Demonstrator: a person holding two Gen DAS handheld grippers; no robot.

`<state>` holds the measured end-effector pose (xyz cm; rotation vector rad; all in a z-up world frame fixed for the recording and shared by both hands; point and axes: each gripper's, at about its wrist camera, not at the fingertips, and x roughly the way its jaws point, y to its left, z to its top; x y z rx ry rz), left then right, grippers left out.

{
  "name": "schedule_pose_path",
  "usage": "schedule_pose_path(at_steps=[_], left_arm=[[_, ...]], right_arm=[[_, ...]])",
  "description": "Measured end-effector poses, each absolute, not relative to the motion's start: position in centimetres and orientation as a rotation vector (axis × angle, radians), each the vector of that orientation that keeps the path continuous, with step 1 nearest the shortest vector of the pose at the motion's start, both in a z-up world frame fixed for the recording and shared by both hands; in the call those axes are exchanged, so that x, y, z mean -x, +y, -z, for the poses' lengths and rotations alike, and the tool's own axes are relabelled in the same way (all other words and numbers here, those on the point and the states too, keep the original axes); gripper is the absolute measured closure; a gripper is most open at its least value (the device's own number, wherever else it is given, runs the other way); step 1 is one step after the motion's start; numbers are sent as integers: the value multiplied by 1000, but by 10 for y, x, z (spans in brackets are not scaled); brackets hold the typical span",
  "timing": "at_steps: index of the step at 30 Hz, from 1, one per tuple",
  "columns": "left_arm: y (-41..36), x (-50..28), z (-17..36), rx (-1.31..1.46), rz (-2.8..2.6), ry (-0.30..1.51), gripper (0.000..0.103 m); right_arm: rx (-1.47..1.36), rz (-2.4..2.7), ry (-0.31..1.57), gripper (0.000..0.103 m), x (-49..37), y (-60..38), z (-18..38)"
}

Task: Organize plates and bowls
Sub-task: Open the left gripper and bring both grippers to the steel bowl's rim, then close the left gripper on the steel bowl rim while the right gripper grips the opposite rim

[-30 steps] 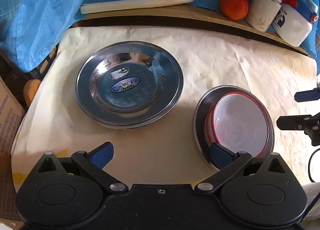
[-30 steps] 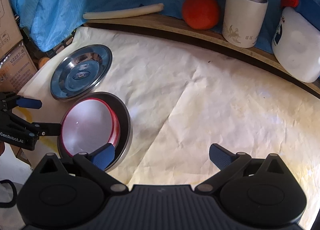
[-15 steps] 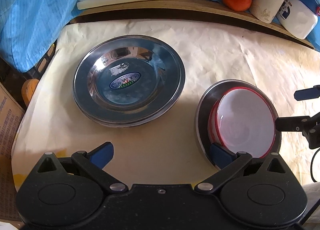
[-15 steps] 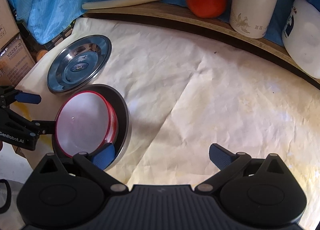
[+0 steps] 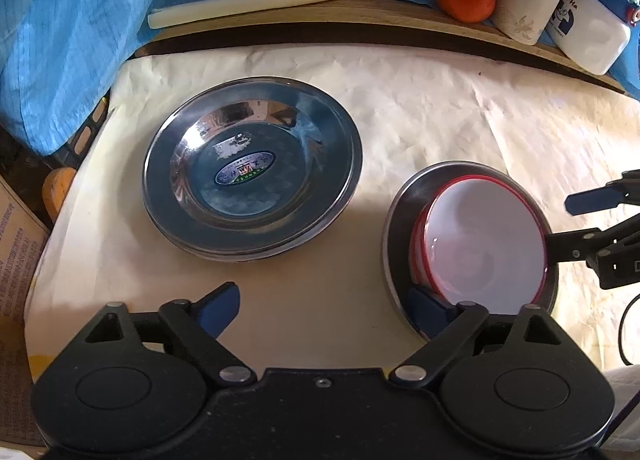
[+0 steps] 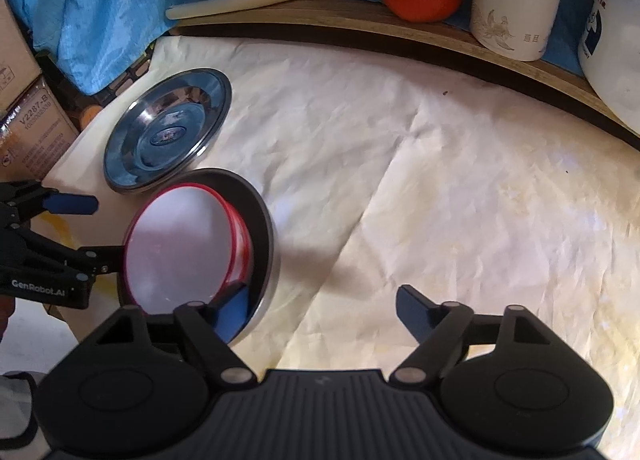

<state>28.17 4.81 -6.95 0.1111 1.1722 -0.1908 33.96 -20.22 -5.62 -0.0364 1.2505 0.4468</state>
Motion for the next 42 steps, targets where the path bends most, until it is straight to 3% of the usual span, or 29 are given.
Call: schedule_pose_path(at_steps=[7, 9, 10, 14, 18, 27, 42], left_arm=[[52, -283, 68, 2, 257, 1192, 50], [58, -285, 70, 80, 267, 1211, 58], [59, -286, 71, 107, 272, 1217, 62], [61, -286, 71, 159, 294, 1222, 73], [59, -286, 71, 196, 324, 1224, 93], [64, -292, 77, 263, 316, 1251, 93], [47, -294, 81, 190, 235, 1283, 94]], right_arm=[[-23, -494, 1248, 52, -337, -202, 53], [-60, -522, 1254, 71, -336, -201, 52], [-77, -530, 1259, 75, -336, -201, 52], [-98, -526, 1266, 80, -337, -201, 53], [-154, -526, 1272, 86, -337, -205, 55], [-278, -502, 1293, 87, -339, -215, 63], [-176, -436, 1304, 92, -339, -192, 65]])
